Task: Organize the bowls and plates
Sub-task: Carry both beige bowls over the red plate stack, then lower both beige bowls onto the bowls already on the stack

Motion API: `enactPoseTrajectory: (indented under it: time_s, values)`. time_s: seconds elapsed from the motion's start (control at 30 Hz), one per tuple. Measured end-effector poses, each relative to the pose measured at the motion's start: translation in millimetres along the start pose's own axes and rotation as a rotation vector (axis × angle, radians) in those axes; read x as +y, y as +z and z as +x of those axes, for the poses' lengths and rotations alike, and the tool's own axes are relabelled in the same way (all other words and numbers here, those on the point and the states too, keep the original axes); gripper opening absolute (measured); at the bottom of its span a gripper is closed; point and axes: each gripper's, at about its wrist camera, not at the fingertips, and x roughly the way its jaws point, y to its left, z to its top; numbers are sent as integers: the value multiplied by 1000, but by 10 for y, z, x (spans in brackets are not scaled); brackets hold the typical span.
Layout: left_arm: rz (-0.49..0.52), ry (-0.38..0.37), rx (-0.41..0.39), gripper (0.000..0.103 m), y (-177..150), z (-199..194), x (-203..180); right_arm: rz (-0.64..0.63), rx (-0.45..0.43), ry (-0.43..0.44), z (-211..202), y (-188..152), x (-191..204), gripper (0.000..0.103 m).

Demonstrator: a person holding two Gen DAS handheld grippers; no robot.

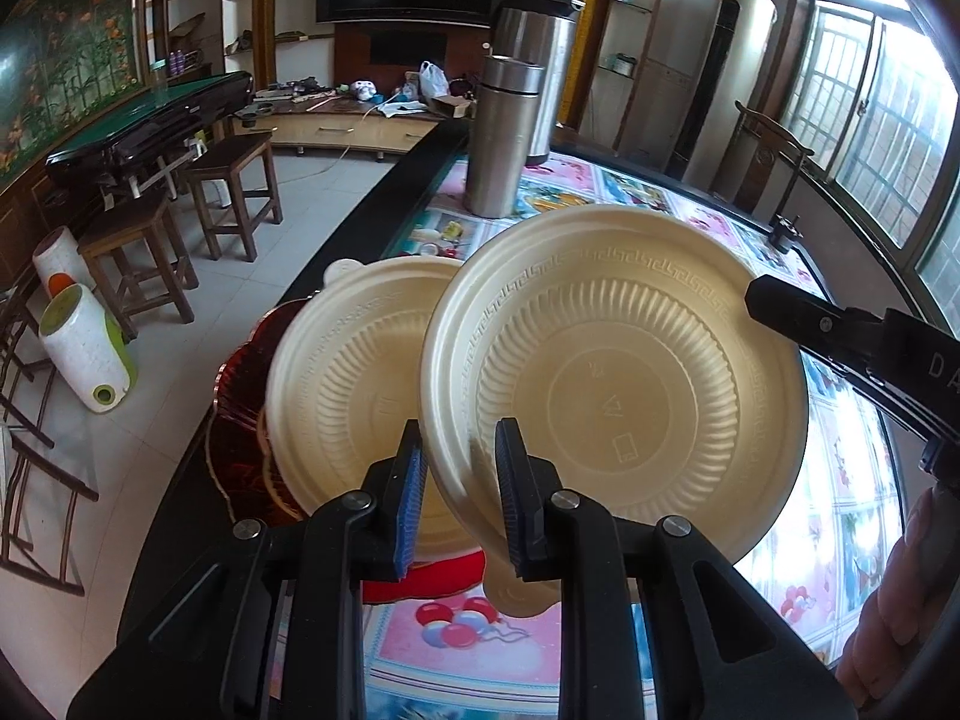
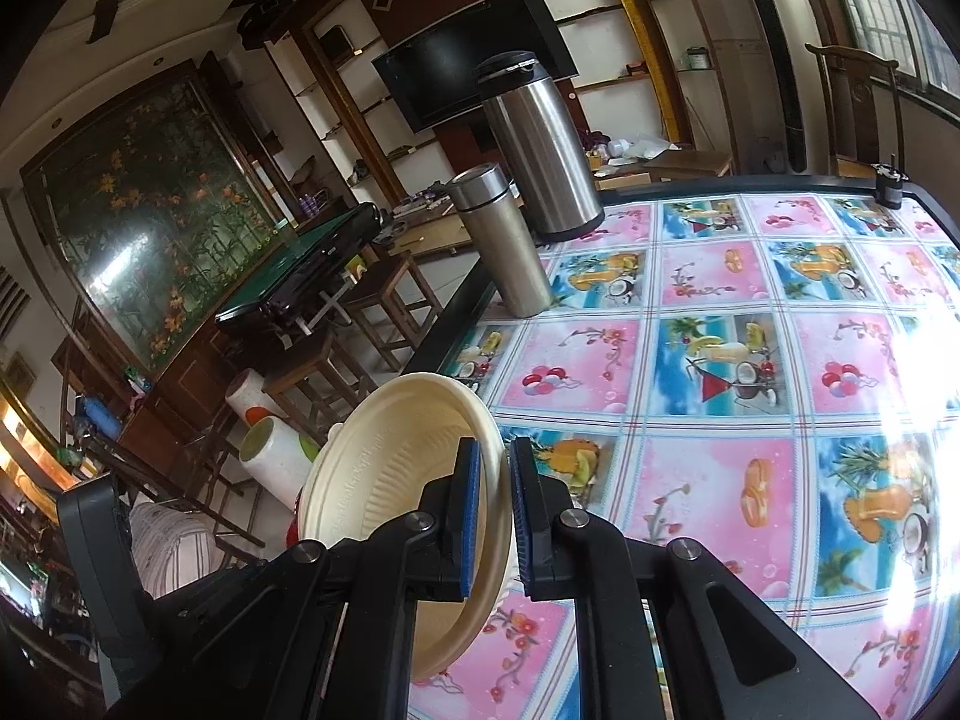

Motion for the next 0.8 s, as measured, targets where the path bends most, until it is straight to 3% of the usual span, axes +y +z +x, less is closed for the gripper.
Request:
enactPoseTrajectory:
  time_s: [0.8]
  values:
    - [-77,81,7,19,68,155,425,-8,72,17,688,-49,277,14]
